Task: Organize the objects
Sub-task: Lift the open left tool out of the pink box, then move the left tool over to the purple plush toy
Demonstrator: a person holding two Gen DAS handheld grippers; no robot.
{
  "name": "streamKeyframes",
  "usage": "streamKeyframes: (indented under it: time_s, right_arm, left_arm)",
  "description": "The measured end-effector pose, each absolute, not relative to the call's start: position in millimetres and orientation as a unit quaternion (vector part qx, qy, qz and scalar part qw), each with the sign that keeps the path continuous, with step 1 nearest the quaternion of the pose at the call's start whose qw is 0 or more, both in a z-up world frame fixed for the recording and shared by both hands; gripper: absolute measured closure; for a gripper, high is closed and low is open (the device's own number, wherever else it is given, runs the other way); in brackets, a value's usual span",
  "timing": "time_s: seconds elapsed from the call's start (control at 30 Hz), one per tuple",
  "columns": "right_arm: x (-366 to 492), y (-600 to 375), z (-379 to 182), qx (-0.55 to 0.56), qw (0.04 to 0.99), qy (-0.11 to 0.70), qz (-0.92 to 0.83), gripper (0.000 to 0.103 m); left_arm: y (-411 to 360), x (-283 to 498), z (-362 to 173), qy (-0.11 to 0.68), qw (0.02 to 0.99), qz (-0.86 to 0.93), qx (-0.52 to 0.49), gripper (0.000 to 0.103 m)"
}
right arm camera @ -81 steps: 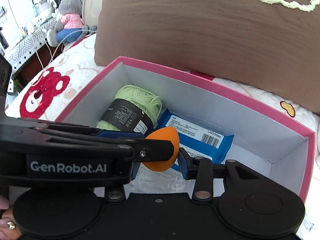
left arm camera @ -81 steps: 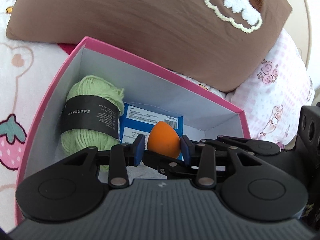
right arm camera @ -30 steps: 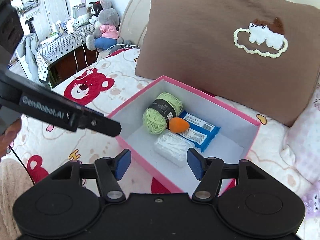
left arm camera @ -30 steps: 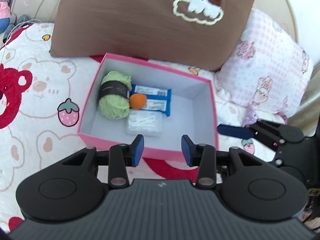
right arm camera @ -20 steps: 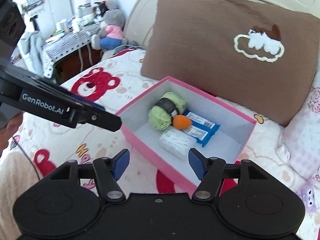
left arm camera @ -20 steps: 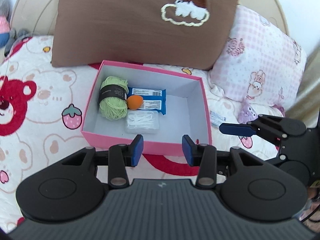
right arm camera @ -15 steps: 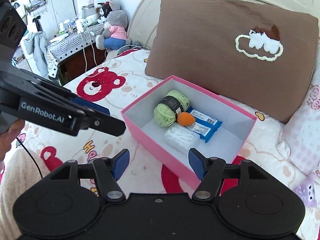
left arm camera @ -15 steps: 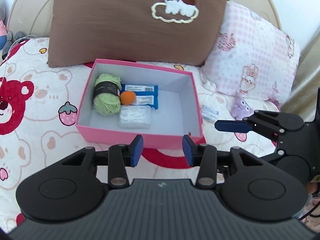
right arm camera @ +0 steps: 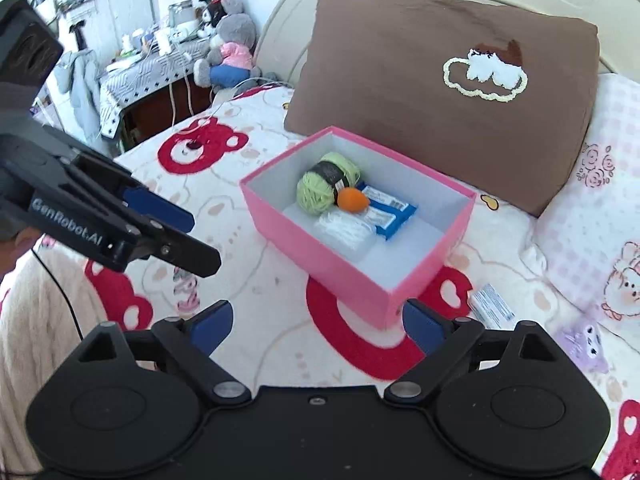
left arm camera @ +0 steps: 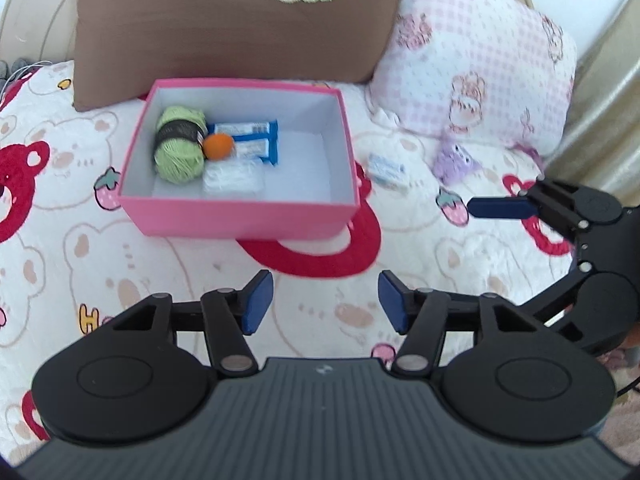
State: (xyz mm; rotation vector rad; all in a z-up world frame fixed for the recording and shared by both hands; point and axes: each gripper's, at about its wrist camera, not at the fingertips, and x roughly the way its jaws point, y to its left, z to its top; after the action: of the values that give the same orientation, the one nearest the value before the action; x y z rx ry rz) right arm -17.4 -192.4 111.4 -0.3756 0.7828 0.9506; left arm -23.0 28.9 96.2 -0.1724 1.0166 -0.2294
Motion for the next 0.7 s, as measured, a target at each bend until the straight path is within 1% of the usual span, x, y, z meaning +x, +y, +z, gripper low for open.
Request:
streamKeyframes:
  time_s: [0.07,0.33,0.47,0.57,0.7]
  right_arm:
    - [-19.9,-201.8,109.6,-0.177,0.801,0.363,0.442,0.009]
    - [-22.5,-234.4,108.2,-0.181,0.810,0.354,0.432,0.009]
    - [-20.0,-249.7,107.8,-0.182,0.815,0.355,0.421,0.009]
    - [-19.3,-261.6,107.5,-0.179,0.815,0.365,0.413,0.009]
    - [-21.7,-274.2,106.7,-0.183,0.814,0.373,0.406,0.009]
  left_arm:
    - [24.1,-26.0,92.7,0.493,0.859,-0.111,-0.081,0.044]
    - [2.2,-25.9,84.2,0.513,0.846,-0.123,-0.080,0.033]
    - [-7.4,-23.7,78.8,0.524,0.836,-0.134,-0.098,0.032]
    - [-10.5,-23.6,75.0,0.532,0.829,-0.133,-0.110,0.029]
    - [-19.3,-22.0,73.6,0.535,0.828,-0.132,-0.104,0.022]
